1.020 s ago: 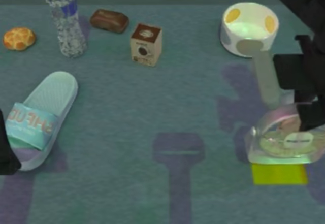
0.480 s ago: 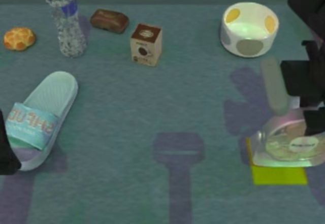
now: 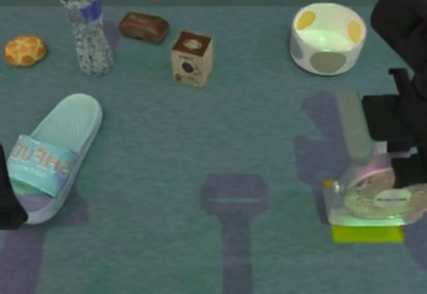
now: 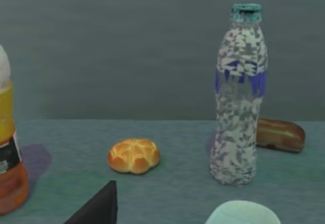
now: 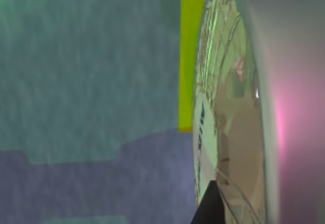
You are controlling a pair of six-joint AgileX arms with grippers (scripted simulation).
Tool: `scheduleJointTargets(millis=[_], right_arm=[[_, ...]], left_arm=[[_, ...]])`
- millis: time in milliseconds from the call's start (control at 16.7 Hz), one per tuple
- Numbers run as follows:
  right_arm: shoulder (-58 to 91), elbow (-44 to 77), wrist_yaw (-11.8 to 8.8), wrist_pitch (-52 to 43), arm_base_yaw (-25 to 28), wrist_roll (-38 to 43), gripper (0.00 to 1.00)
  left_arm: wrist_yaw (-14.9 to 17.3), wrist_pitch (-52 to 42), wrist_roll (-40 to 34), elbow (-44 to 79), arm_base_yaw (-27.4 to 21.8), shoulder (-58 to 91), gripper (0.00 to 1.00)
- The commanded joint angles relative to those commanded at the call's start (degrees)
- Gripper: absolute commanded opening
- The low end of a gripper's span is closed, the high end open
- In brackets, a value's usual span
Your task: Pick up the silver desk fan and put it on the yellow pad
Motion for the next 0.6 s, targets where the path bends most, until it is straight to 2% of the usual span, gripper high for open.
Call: scheduleJointTargets(millis=[600], right_arm=[[0.00,0.00,0.00,0.00,0.00,0.00,0.75]], left_arm=[[0.00,0.00,0.00,0.00,0.00,0.00,1.00]])
